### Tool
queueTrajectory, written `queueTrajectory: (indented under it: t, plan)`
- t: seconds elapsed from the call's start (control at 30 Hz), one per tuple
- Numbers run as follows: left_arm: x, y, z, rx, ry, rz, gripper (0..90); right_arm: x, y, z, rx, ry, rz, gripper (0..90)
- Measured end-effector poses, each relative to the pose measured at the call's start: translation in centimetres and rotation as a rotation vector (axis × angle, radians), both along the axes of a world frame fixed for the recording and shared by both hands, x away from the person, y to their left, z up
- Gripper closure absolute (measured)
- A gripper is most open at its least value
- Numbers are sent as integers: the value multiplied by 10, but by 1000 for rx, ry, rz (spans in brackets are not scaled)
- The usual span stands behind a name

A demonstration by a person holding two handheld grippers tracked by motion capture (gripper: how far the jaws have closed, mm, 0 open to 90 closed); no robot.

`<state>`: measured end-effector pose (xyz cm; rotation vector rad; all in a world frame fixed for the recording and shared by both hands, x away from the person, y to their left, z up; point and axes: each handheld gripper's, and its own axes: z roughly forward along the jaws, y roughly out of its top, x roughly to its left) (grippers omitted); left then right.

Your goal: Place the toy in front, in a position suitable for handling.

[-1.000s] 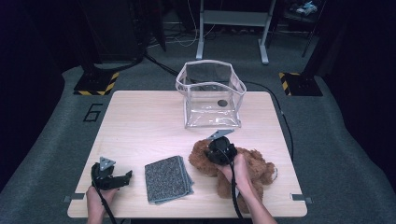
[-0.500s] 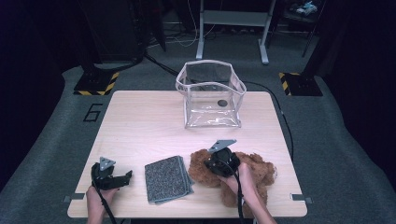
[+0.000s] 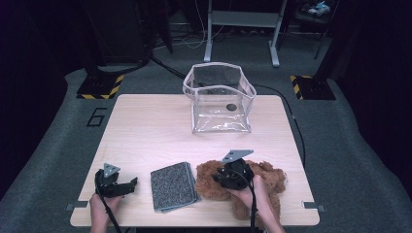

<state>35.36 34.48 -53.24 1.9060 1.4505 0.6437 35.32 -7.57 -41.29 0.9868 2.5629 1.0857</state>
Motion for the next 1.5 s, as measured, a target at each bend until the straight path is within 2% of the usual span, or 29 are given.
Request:
queueTrajectory:
  t: [0.03, 0.07, 0.13, 0.23, 0.27, 0.3, 0.33, 0.37, 0.4, 0.43, 0.47, 0.53, 0.57, 0.6, 0.67, 0.7, 0.73, 0.77, 0.8, 0.83, 0.93, 1.1, 1.2, 1.27, 1.43, 1.5]
  plan:
    - [0, 0, 0, 0, 0, 0, 88, 0, -5, 5, 30, -7, -34, 513]
    - [0, 0, 0, 1, 1, -1, 88, 0, -5, 5, 30, -7, -34, 513]
    - [0, 0, 0, 0, 10, -8, 79, -2, -13, 12, 52, -19, -70, 342]
    - [1, 0, 0, -3, 4, -10, 68, -7, -31, 23, 86, -51, -122, 211]
    - [1, 0, 0, -2, 4, -9, 67, -10, -41, 28, 94, -69, -156, 162]
    - [1, 0, 0, -2, 4, -9, 67, -10, -41, 28, 94, -69, -156, 162]
    - [1, 0, 0, -1, 4, -9, 66, -12, -55, 32, 104, -81, -186, 147]
    - [1, 0, 0, -2, 4, -8, 66, -12, -55, 32, 104, -81, -186, 147]
    - [1, -1, 0, -2, 4, -8, 66, -13, -62, 33, 101, -84, -214, 144]
    - [1, 0, 0, -2, 4, -8, 66, -15, -77, 32, 106, -80, -257, 138]
    - [1, 0, 0, -2, 4, -8, 66, -15, -77, 32, 106, -80, -257, 138]
    - [1, -1, 0, -2, 4, -9, 65, -18, -98, 26, 106, -69, -329, 124]
    - [1, -1, 0, -2, 4, -9, 65, -18, -98, 26, 106, -69, -329, 124]
    - [1, 0, 0, -2, 4, -9, 65, -20, -104, 22, 108, -60, -354, 123]
    - [1, 0, 0, -1, 5, -10, 63, -26, -120, 8, 126, -2, -432, 110]
    - [1, 0, 0, -1, 5, -11, 63, -26, -120, 8, 126, -2, -432, 110]
    - [1, 0, 0, -1, 5, -11, 63, -29, -125, 2, 139, 16, -460, 111]
    - [1, 0, 0, -1, 5, -11, 63, -33, -133, -8, 169, 58, -487, 148]
    - [1, 0, 0, -1, 5, -11, 63, -33, -133, -8, 169, 58, -487, 148]
    - [1, -1, 0, -3, 5, -10, 62, -34, -137, -18, 166, 74, -503, 227]
    - [1, -1, 0, -4, 5, -11, 62, -32, -139, -25, 177, 95, -501, 278]
    - [1, 0, 0, -2, 5, -12, 61, -16, -140, -29, 172, 79, -447, 408]
    - [1, -1, 0, -2, 4, -12, 61, -5, -138, -28, 158, 61, -411, 442]
    - [1, -1, 0, -2, 5, -13, 62, 3, -136, -27, 146, 68, -391, 446]
    - [1, -1, 0, -2, 6, -16, 60, 9, -133, -30, 151, 77, -344, 464]
    - [1, 0, 1, -6, 15, -33, 58, 11, -134, -31, 154, 72, -335, 463]
